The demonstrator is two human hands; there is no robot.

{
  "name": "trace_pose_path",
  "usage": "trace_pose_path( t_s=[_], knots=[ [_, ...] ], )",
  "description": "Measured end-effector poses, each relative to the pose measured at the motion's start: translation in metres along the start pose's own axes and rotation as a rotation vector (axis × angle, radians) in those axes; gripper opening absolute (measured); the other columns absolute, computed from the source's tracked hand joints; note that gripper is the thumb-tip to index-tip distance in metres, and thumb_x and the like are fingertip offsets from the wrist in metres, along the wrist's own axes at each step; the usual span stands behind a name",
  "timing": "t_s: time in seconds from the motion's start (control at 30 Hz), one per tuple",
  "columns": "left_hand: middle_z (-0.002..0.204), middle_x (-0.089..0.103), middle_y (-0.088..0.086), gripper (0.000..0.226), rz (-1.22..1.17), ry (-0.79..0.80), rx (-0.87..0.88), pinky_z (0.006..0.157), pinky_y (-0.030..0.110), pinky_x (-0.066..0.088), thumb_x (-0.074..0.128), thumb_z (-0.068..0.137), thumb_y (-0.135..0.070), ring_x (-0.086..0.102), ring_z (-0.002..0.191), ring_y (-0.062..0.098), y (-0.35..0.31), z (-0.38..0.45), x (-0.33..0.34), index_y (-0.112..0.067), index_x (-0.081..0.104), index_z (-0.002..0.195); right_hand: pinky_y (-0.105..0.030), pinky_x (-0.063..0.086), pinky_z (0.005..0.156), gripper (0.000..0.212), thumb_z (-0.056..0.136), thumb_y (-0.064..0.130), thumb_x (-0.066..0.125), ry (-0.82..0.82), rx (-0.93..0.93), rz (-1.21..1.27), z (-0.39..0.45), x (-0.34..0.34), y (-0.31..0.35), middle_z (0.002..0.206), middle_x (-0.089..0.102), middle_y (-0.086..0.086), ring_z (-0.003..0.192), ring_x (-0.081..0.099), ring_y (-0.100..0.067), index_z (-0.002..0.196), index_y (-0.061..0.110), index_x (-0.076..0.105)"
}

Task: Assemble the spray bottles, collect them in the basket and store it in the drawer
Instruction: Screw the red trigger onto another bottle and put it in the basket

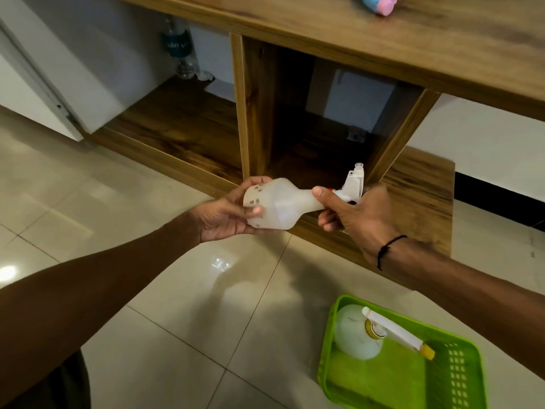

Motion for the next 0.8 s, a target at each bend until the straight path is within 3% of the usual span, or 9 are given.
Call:
trace_pose_path(
  t_s=[0.07,0.13,0.23,0.3,0.37,0.47,0.57,0.7,0.8],
  knots=[
    [0.153,0.035,0.004,0.084,0.313,-0.001,-0.038,0.099,0.061,0.056,0.079,0.079,0.011,0.050,0.138,0.041,-0.002,0.001,0.003,-0.030,0.048,0.146,-0.023,0.058,0.051,0.031,0.084,0.030,0.081,0.022,-0.040,-0.037,-0.003,0.000,0.003,0.066,0.075,-0.010,0.052,0.073,-0.016,0.094,0.002,0.071],
    [0.153,0.040,0.008,0.090,0.508,0.017,-0.118,0.101,0.061,0.055,0.084,0.079,0.003,0.049,0.140,0.039,-0.006,0.000,0.006,-0.030,0.043,0.153,-0.022,0.059,0.051,0.022,0.084,0.031,0.081,0.060,-0.125,-0.129,-0.007,0.001,0.010,0.067,0.076,-0.008,0.054,0.074,-0.016,0.088,0.011,0.071],
    [0.155,0.046,0.015,0.087,0.309,0.077,-0.206,0.101,0.057,0.056,0.086,0.081,-0.040,0.055,0.138,0.042,-0.016,-0.004,0.009,-0.023,0.045,0.156,-0.024,0.061,0.054,0.017,0.084,0.032,0.080,0.092,-0.222,-0.192,-0.012,-0.004,0.019,0.067,0.076,-0.008,0.055,0.075,-0.018,0.084,0.016,0.074],
    [0.155,0.048,0.021,0.081,0.192,0.030,-0.294,0.098,0.057,0.058,0.061,0.089,-0.068,0.057,0.135,0.046,-0.018,-0.005,0.008,-0.022,0.047,0.154,-0.028,0.062,0.055,0.018,0.086,0.028,0.080,0.107,-0.245,-0.180,-0.014,-0.010,0.022,0.070,0.077,-0.009,0.058,0.076,-0.020,0.089,0.011,0.075],
    [0.149,0.053,0.029,0.084,0.170,0.011,-0.378,0.089,0.050,0.064,0.041,0.092,-0.076,0.064,0.127,0.045,-0.011,-0.003,0.011,-0.018,0.049,0.152,-0.029,0.063,0.056,0.021,0.086,0.025,0.081,0.127,-0.260,-0.171,-0.019,-0.014,0.024,0.073,0.077,-0.011,0.061,0.076,-0.020,0.093,0.007,0.075],
    [0.143,0.057,0.032,0.076,0.077,0.022,-0.391,0.081,0.040,0.067,0.057,0.091,-0.064,0.071,0.115,0.042,0.002,0.000,0.025,-0.013,0.050,0.147,-0.029,0.062,0.055,0.024,0.084,0.025,0.082,0.112,-0.272,-0.174,-0.026,-0.024,0.023,0.073,0.077,-0.011,0.061,0.076,-0.021,0.093,0.004,0.075],
    [0.149,0.047,0.021,0.070,0.049,0.035,-0.198,0.088,0.049,0.064,0.089,0.077,-0.033,0.063,0.127,0.045,-0.003,0.007,0.032,-0.023,0.056,0.138,-0.036,0.063,0.054,0.019,0.084,0.028,0.083,0.059,-0.243,-0.135,-0.032,-0.037,0.018,0.067,0.076,-0.012,0.058,0.076,-0.026,0.084,0.011,0.075],
    [0.150,0.035,0.007,0.068,0.393,0.052,-0.124,0.089,0.048,0.064,0.076,0.083,0.007,0.054,0.135,0.039,-0.009,0.014,0.046,-0.028,0.046,0.134,-0.034,0.063,0.053,0.017,0.082,0.024,0.084,0.024,-0.177,-0.066,-0.040,-0.050,0.010,0.068,0.075,-0.018,0.062,0.075,-0.035,0.079,0.010,0.075],
    [0.143,0.046,-0.002,0.085,0.767,0.046,-0.056,0.092,0.037,0.062,0.085,0.076,0.005,0.054,0.131,0.020,-0.012,0.020,0.066,-0.029,0.047,0.144,-0.032,0.061,0.052,0.018,0.081,0.024,0.084,0.020,-0.152,-0.059,-0.047,-0.060,0.006,0.069,0.074,-0.020,0.062,0.075,-0.036,0.079,0.008,0.075]
  ],
)
Point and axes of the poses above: each hand's wrist, its own z-axis towards the middle knuckle, its own x-axis out of the palm, y = z × x, the point moved 6 cm from there along z, towards the middle knuckle
